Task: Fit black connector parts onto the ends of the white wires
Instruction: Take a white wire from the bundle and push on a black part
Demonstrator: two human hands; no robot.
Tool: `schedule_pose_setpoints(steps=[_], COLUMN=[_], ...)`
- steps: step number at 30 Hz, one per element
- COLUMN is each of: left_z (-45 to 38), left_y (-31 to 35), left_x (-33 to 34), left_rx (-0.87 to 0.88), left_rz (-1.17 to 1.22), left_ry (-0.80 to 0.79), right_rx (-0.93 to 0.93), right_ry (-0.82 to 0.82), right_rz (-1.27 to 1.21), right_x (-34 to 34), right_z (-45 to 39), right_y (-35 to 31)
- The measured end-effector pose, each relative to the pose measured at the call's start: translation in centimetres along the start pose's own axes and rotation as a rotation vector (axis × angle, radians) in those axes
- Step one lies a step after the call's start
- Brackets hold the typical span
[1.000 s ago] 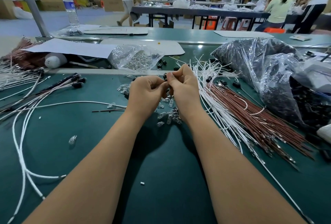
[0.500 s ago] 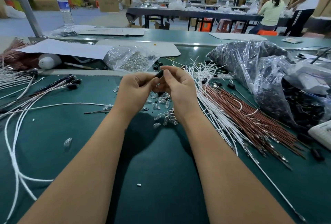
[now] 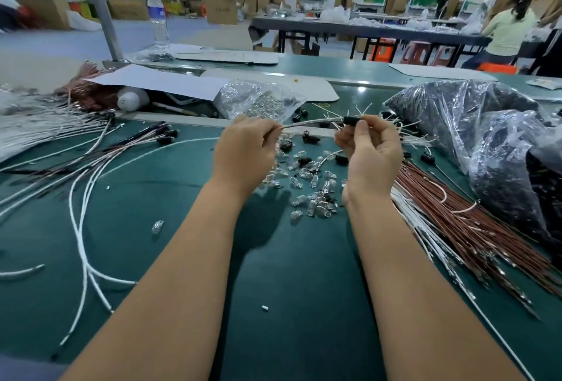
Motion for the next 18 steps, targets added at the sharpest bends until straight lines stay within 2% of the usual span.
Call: schedule_pose_setpoints(steps=[2, 5, 10, 13, 15, 17, 18], left_z=[0.0, -0.1, -0.1, 0.6, 1.8, 3.4, 4.2], left_y=[-0.7, -3.2, -7.6, -11.9, -14.6, -16.7, -17.5], left_x=[-1.9, -4.4, -10.1, -12.1, -11.9, -11.2, -10.8], left_rx=[-0.046, -0.203, -0.373, -0.485, -0.562, -0.652, -0.690], left_rz=[-0.073, -0.099, -0.236, -0.297, -0.371, -0.505, -0.571], left_ry=[0.099, 0.186, 0.276, 0.211, 0.097, -0.047, -0.109], right_rx=[0.014, 0.052, 0.115, 0.163, 0.096, -0.064, -0.128], right_ry=[-0.098, -0.235, -0.308, -0.371, -0.486, -0.654, -0.726], right_rz=[0.091, 0.230, 0.294, 0.371, 0.640, 0.997, 1.096], right_x=[1.3, 2.9, 3.8, 4.4, 5.7, 7.9, 9.1], right_z=[0.3, 0.8, 1.2, 1.7, 2.2, 3.5, 4.4], right_y=[0.3, 1.1, 1.7, 2.4, 2.6, 2.4, 2.4])
Point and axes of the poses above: each hand's wrist, its own z-axis away from the middle knuckle, its own x-axis out of the palm, y = z × x, the point moved 10 cm from there along -z, towards the middle knuckle, and after that the axes turned 10 degrees about -y, right-handed, at the moved point
